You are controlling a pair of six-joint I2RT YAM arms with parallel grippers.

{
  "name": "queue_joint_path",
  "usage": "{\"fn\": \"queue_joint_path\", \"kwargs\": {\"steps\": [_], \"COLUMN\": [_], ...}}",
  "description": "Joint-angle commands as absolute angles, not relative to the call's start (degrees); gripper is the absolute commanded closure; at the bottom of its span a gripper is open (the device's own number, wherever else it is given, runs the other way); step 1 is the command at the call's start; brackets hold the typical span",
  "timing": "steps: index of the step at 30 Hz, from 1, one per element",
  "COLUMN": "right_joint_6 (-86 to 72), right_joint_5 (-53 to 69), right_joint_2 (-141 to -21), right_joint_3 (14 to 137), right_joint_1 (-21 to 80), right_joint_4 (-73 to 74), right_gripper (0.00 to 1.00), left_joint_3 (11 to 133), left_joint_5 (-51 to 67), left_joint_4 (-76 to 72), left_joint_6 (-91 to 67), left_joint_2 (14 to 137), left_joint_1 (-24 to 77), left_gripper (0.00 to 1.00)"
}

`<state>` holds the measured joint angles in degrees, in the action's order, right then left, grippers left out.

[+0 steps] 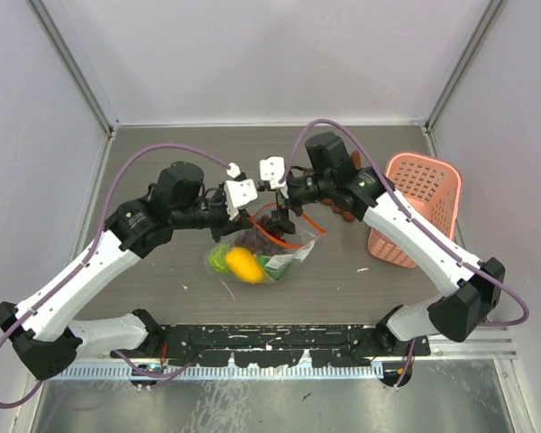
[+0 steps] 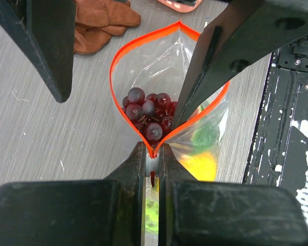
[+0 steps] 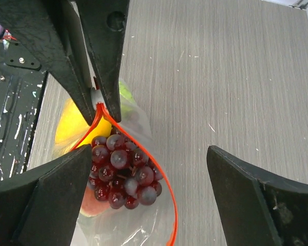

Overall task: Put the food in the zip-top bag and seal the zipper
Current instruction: Adjust the zipper food storage bag at the center of the board.

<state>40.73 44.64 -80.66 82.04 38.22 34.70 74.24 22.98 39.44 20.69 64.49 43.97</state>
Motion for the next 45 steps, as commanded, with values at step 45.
{"fn": "queue_joint_path", "kwargs": {"steps": [45], "right_joint_6": [36.3], "right_joint_5": [44.1], "right_joint_2": [-77.1], "right_joint_3": [73.9], "right_joint_1": [40.9], "right_joint_4": [25.5], "right_gripper": [0.12], "left_joint_3": [72.0], "left_joint_5": [20.6], "left_joint_4": [33.6], "left_joint_6": [21.0], "left_joint_2": [58.1], "left_joint_1": [45.8], "left_gripper": [1.00]}}
